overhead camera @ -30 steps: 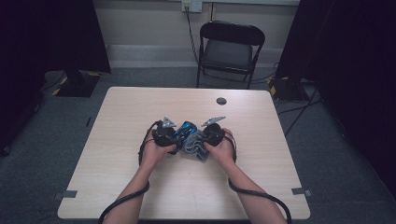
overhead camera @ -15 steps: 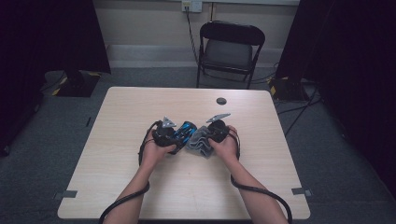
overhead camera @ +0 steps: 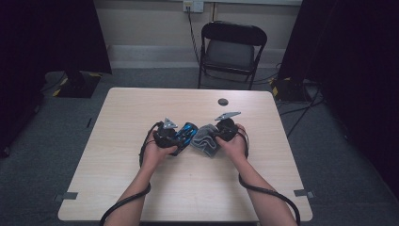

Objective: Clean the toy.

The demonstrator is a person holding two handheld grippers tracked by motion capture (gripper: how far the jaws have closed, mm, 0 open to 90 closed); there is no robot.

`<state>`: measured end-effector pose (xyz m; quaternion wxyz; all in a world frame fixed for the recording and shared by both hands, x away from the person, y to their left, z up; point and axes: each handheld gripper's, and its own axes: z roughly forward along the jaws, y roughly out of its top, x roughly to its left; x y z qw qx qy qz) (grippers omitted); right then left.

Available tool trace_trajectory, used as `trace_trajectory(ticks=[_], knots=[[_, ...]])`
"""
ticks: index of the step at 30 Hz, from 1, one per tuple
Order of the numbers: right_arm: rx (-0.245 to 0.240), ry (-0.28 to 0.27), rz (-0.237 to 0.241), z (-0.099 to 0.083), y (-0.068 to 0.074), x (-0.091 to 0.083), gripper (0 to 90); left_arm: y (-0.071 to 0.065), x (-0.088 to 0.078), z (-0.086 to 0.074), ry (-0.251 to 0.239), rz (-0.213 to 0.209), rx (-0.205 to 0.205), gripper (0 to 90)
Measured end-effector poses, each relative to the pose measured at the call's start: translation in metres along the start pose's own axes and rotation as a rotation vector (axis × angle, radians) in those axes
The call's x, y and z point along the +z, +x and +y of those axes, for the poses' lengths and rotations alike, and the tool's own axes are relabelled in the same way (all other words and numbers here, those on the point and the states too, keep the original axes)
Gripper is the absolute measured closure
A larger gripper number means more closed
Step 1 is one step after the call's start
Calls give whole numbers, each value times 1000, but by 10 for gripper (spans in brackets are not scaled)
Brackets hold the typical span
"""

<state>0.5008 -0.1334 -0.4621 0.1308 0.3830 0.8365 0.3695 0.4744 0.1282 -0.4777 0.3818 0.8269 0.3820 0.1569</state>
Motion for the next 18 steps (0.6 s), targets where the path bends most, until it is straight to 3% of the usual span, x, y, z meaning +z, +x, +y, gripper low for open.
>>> trace_trajectory(ticks=[6, 18], knots=[[-31, -20, 37, -3, 4, -12, 814, 0, 0, 1, 6, 3, 7, 452], [-107, -13, 143, -20, 40, -26, 813, 0, 0, 3, 22, 2, 11, 452]])
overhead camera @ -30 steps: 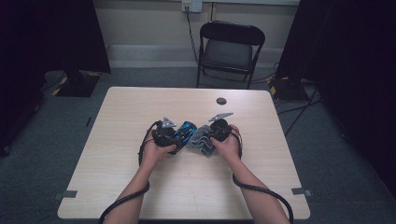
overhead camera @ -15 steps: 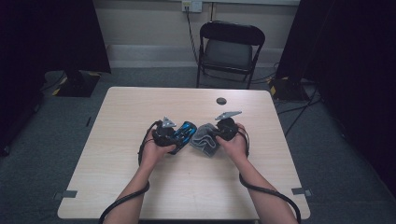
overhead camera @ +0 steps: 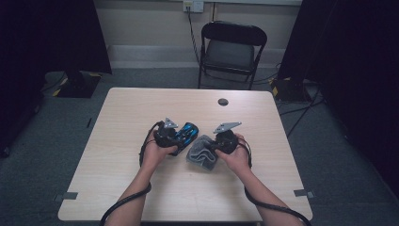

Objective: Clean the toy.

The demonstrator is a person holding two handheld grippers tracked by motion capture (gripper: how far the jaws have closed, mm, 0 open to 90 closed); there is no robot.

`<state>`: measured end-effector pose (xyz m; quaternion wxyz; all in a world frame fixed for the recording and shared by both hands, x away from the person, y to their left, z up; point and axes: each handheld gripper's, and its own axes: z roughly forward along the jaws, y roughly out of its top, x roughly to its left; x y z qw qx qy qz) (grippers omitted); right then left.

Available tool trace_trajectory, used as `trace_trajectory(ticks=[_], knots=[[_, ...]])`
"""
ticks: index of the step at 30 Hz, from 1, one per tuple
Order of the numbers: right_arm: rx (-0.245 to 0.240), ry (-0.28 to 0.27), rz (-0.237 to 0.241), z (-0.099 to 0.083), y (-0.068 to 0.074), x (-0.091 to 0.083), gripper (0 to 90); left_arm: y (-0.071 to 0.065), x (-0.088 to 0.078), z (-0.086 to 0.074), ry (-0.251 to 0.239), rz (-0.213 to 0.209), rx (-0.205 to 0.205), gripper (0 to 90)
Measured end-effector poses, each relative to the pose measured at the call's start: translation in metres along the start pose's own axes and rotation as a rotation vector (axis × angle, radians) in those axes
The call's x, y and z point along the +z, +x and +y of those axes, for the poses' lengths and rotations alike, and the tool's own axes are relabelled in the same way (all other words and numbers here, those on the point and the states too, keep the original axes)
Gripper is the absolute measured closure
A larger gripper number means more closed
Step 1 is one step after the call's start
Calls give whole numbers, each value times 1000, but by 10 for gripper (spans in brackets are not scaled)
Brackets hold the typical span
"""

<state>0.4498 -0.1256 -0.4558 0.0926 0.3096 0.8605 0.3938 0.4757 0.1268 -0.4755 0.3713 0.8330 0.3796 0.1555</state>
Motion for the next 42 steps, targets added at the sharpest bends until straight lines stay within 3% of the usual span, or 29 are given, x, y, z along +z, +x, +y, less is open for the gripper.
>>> trace_trajectory(ticks=[6, 7, 19, 27, 36, 42], knots=[[-47, 12, 68, -3, 25, 5, 813, 0, 0, 2, 10, -2, -1, 452], [-73, 18, 89, -2, 35, 9, 813, -1, 0, 1, 5, 4, -4, 453], [-174, 47, 160, 11, 75, 44, 811, 0, -1, -1, 0, 3, -6, 452], [-152, 64, 169, 13, 72, 64, 811, 0, -2, -3, -10, 1, -11, 452], [-126, 66, 151, 14, 62, 64, 810, 0, -2, -4, -18, 1, -10, 453], [-105, 68, 130, 13, 54, 62, 810, 2, -5, -7, -19, -12, -12, 502]])
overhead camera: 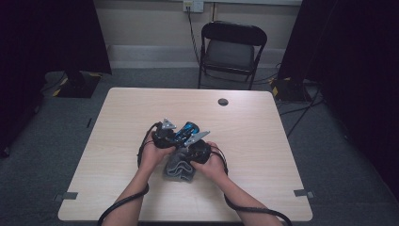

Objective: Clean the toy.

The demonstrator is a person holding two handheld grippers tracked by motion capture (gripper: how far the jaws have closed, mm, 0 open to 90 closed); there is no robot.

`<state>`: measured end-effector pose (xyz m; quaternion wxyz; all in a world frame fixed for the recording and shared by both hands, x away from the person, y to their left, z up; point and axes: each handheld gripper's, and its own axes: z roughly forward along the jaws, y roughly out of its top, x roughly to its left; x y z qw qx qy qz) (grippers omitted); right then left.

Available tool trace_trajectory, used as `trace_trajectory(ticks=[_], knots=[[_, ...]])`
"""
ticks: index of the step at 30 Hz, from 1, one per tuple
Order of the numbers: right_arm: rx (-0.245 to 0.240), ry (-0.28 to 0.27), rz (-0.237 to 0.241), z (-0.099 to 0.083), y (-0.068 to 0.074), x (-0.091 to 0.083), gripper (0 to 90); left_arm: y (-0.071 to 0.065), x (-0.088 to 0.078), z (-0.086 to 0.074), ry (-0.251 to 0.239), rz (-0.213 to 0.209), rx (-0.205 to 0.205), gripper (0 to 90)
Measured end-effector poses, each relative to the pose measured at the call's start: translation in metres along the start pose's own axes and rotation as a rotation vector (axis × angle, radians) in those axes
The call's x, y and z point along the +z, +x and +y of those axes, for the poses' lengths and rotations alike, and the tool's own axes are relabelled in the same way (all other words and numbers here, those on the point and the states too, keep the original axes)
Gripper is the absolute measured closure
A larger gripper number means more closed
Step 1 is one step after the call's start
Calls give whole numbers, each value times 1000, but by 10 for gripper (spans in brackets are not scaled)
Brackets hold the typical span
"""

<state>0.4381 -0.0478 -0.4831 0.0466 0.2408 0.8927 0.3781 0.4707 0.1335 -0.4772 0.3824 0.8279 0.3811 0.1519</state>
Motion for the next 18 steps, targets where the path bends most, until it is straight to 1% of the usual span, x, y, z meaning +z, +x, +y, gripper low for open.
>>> trace_trajectory(ticks=[1, 3, 9, 12, 16, 17, 18], knots=[[5, -7, 12, -2, -2, 0, 810, -1, 0, 0, 2, 4, 1, 502], [15, -5, 14, -2, -2, 1, 810, 0, 0, 1, 3, 3, 1, 502], [1, 9, 11, 0, -1, 1, 810, -1, 0, 1, 5, 7, 5, 502], [1, 7, 10, -1, -1, 2, 811, 0, 1, 1, 3, 6, 7, 502], [7, 3, 13, -2, -2, 1, 811, 0, 1, 3, 13, 3, 5, 499], [9, 3, 13, -2, -2, 1, 811, -1, 1, 4, 17, 15, 21, 492], [9, 2, 13, -2, -2, 1, 811, -1, 2, 5, 9, 22, 12, 476]])
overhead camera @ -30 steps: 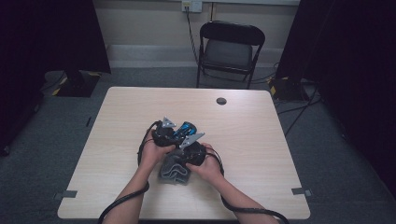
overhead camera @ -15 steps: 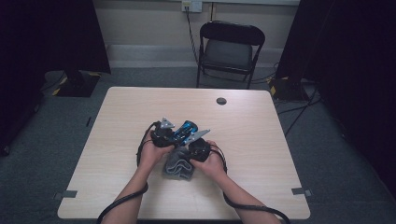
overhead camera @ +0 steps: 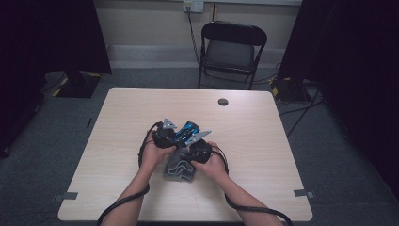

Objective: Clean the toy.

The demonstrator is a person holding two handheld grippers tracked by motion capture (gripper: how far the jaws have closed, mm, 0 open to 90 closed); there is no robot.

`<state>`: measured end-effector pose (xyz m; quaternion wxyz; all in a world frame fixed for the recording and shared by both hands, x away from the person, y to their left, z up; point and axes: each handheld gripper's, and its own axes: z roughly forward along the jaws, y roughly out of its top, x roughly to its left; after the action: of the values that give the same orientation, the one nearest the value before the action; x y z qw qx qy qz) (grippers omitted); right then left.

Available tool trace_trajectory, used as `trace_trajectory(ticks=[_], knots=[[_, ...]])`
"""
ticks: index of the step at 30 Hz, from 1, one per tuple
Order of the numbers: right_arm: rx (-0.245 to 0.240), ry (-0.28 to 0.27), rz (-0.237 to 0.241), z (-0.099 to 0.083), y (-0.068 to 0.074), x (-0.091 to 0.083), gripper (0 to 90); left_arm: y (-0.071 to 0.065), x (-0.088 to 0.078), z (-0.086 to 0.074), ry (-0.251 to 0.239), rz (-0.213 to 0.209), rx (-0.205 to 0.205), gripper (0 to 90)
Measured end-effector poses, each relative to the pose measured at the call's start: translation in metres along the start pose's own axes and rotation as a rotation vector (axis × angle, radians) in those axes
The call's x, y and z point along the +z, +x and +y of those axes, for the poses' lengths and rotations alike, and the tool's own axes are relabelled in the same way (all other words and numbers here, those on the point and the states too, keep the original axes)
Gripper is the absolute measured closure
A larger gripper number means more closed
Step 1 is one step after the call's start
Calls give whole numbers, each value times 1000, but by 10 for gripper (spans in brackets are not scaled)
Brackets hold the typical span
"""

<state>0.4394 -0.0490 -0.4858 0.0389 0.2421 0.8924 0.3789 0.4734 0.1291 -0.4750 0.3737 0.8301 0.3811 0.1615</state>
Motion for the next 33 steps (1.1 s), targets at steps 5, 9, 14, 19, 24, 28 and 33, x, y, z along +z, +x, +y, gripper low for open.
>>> trace_trajectory(ticks=[5, 9, 14, 19, 24, 28, 33], knots=[[3, -7, 0, -1, 0, 0, 811, 0, 6, 6, -6, -9, -11, 457], [5, -14, 7, -2, -1, 0, 811, 0, 10, 13, -2, -8, -4, 478], [13, -20, 10, -3, -1, 0, 811, -1, 16, 17, 2, -6, -9, 466], [21, -25, 15, -4, -2, 0, 811, -2, 18, 17, 14, -12, 12, 474], [25, -26, 11, -4, -2, 1, 811, -3, 17, 18, 20, -6, 0, 477], [25, -29, 0, -4, 0, 0, 811, -3, 17, 17, 19, -5, -3, 477], [35, -25, -4, -3, -2, -1, 811, -3, 16, 15, 13, -1, 8, 477]])
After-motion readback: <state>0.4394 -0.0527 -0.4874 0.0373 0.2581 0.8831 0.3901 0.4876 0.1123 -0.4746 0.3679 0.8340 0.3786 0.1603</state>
